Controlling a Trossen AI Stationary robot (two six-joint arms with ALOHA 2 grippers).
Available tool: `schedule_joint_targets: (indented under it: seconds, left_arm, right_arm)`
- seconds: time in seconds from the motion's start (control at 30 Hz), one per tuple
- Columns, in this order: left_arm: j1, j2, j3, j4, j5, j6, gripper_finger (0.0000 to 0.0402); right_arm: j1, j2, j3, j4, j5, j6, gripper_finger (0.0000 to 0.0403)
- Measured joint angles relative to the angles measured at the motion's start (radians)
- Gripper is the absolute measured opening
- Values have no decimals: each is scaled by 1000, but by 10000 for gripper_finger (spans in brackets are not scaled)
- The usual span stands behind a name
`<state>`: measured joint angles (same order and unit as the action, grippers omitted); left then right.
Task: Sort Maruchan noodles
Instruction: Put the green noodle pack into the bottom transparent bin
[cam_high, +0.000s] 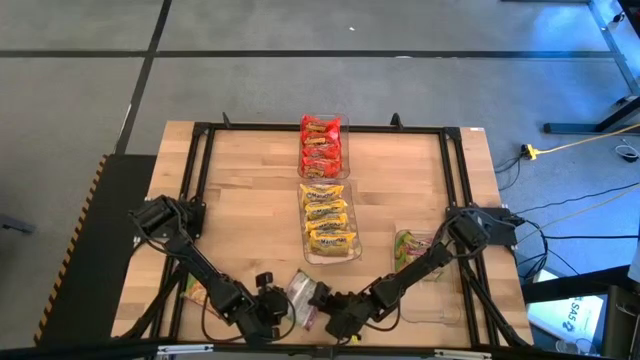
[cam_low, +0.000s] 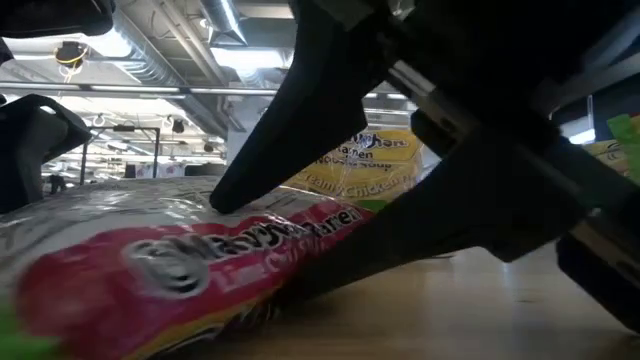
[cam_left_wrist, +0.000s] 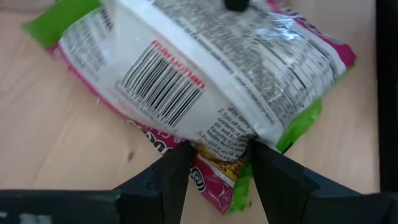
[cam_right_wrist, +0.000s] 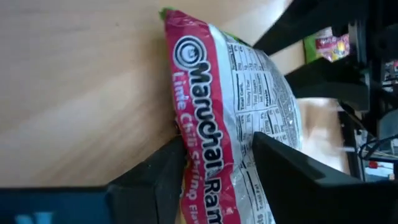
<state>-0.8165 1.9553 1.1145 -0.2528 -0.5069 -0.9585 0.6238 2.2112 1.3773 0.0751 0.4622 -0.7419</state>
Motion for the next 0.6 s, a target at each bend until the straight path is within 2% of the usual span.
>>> schedule_joint_targets:
  seconds: [0.27,0.47,0.6]
  left_arm:
    - [3,0,0,25,-1,0,165]
    - [2,0,-1,29,3,-2,165]
    - [-1,-20,-1,25,26,-14,165]
  right_arm:
    - [-24,0,0,7,1,10,154]
    - [-21,0,-1,43,14,57,69]
    - [-20,-1,-1,52,81,57,12]
